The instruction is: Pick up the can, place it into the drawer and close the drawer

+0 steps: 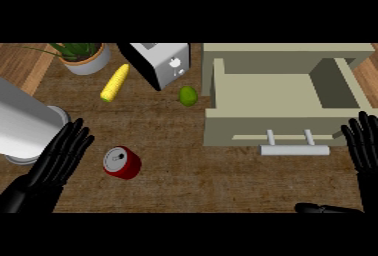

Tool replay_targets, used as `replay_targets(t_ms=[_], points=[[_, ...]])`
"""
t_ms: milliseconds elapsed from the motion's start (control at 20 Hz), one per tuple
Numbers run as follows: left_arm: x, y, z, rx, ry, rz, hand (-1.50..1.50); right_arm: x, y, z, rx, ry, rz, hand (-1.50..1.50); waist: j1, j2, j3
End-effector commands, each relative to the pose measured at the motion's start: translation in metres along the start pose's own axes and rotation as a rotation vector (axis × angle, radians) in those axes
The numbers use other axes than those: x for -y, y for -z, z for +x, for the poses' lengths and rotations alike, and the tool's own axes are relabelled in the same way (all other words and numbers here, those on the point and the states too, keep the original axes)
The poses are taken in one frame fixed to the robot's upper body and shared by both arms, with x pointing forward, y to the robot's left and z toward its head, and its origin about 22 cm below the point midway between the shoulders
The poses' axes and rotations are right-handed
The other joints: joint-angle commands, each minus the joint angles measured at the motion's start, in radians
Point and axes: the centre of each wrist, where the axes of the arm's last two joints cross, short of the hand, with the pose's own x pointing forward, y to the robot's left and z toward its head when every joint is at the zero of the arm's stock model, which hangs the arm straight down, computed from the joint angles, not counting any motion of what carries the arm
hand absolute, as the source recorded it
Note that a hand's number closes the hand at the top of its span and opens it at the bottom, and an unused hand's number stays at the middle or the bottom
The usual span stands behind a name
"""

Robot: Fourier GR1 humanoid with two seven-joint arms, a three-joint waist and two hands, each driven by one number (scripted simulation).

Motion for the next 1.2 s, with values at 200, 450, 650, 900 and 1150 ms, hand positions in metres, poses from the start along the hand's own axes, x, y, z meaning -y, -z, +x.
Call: replay_targets(t_ms=[200,450,650,900,1150], points=[[-0.006,0.016,-0.031,-0.034,-0.01,0.022,-1.5,0.011,-0.019,-0.005,-0.009,0.0,0.01,-1.5,-0.002,0.0,0.0],[0.011,0.027,-0.038,-0.044,-0.003,-0.001,-1.5,0.03,-0.011,-0.01,-0.009,-0.022,-0.008,-1.5,-0.002,0.001,0.0],[-0.008,0.018,-0.061,-0.042,-0.001,0.02,-1.5,0.021,-0.01,-0.014,-0.003,0.003,-0.001,-1.5,0.001,0.0,0.0],[-0.012,0.034,-0.096,-0.06,0.01,0.049,-1.5,0.02,-0.019,-0.003,0.009,0.004,0.001,-1.5,-0.003,0.001,0.0],[-0.021,0.033,-0.108,-0.061,0.019,0.053,-1.5,0.031,0.0,-0.008,-0.01,-0.028,0.006,-1.5,0.001,0.001,0.0]])
